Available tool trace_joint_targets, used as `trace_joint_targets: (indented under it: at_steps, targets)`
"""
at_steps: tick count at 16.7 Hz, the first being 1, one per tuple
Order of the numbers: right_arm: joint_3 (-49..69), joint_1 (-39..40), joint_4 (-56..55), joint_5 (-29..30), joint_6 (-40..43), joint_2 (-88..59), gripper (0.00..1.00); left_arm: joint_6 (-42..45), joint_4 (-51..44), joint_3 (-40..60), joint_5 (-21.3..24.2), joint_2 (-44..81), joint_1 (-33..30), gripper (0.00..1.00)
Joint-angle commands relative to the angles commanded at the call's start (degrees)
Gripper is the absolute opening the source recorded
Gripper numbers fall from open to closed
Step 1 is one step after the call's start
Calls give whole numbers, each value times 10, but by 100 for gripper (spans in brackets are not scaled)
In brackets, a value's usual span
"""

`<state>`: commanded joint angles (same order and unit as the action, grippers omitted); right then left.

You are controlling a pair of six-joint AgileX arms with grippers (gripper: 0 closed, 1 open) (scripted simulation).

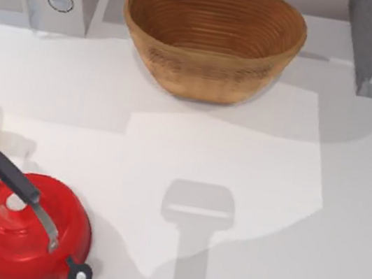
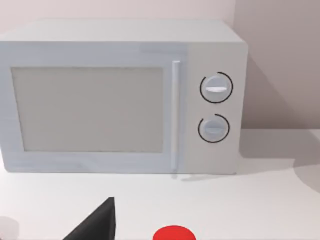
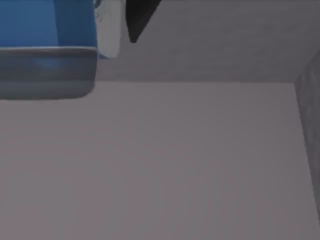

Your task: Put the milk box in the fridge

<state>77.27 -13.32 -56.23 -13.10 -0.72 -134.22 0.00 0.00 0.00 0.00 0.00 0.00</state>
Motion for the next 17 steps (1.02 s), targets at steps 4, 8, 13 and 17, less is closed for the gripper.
trace_joint_targets:
  at_steps: [4, 8, 13, 17]
  targets:
    - [111, 5, 57, 11, 0, -35, 0, 0, 0, 0, 0, 0, 0, 100]
    - [148, 9, 89, 19, -1, -54, 0, 0, 0, 0, 0, 0, 0, 100]
    - [148, 9, 89, 19, -1, -54, 15, 0, 0, 0, 0, 0, 0, 100]
    - [148, 9, 89, 19, -1, -54, 45, 0, 0, 0, 0, 0, 0, 100]
